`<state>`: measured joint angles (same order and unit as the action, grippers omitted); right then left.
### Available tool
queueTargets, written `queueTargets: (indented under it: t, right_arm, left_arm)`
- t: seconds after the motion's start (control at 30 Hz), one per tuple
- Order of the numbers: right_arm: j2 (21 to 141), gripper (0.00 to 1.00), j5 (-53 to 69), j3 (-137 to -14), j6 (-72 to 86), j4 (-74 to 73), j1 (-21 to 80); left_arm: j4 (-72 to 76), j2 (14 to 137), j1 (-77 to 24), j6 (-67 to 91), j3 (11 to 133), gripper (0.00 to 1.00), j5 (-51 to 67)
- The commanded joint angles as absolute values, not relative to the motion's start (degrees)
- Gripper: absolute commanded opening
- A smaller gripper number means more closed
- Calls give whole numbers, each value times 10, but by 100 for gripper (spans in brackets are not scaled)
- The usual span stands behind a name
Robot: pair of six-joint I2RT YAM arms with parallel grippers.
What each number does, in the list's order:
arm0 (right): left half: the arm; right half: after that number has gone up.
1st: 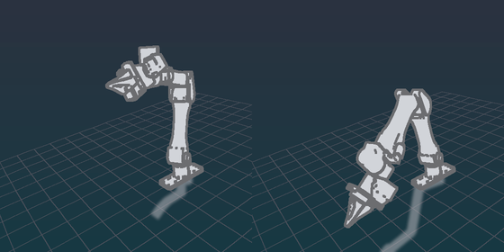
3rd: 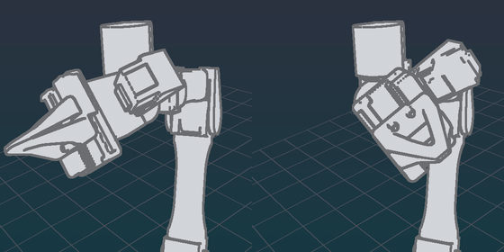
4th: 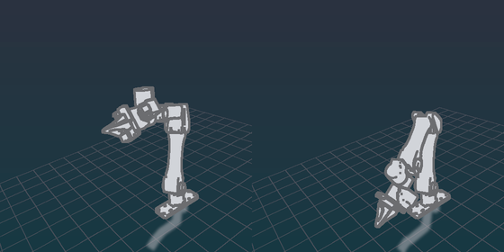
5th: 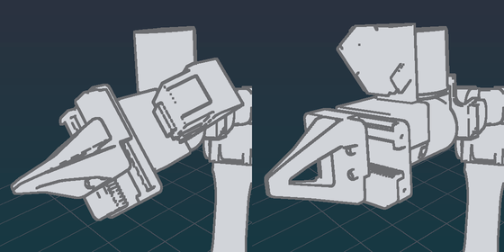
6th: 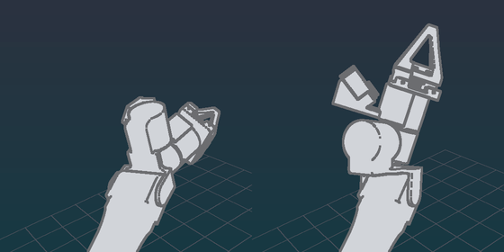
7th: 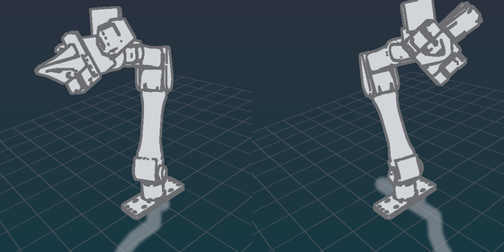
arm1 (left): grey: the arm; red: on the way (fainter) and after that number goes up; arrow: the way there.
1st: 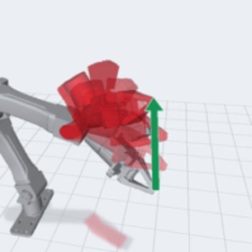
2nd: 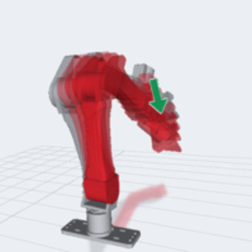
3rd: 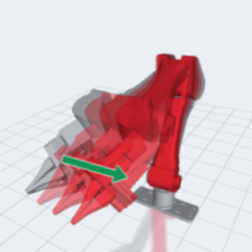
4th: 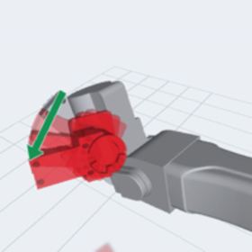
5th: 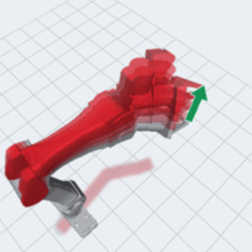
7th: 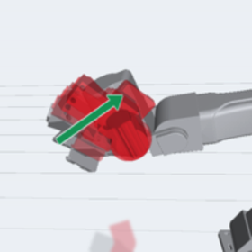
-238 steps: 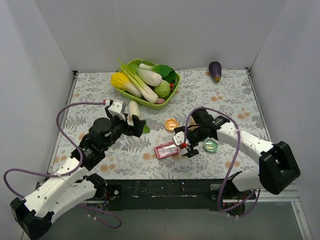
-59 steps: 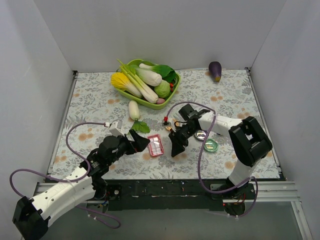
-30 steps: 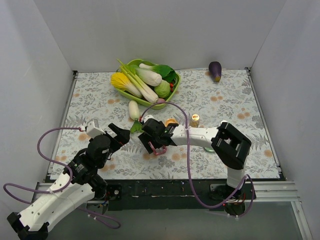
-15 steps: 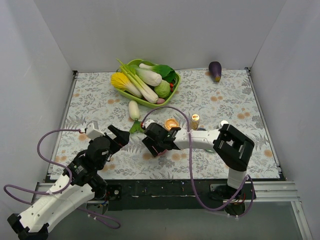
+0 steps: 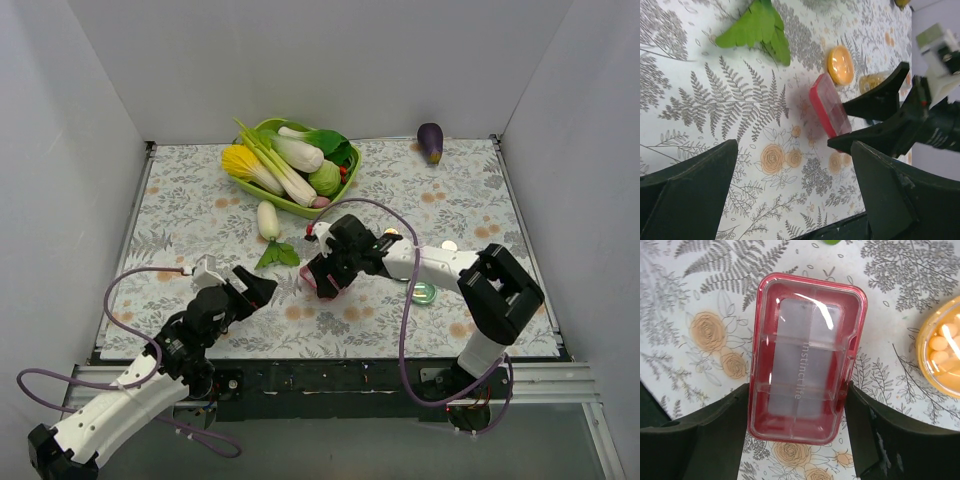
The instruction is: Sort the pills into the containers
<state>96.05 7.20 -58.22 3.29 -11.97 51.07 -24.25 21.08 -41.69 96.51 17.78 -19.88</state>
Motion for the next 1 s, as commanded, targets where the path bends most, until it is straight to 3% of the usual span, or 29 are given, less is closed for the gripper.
queueTargets:
  t: [0.0, 0.3, 0.47, 0.6, 0.97]
  right_arm:
    - [975, 23, 323, -603, -43, -127, 473]
    - [1025, 21, 549, -610, -89, -142, 423]
    - [1045, 21, 578, -610, -71, -132, 415]
    - [1056, 20, 588, -611, -59, -121, 413]
    - [1066, 18, 613, -606, -24, -92, 390]
  left_arm:
    - [-105, 208, -414, 987, 108, 97, -111]
    - [91, 228, -414, 970, 20, 97, -23]
    - [148, 267, -413, 990, -12, 95, -3]
    - [202, 303, -413, 1009, -33, 87, 19]
    - [200, 337, -413, 1037, -59, 73, 11]
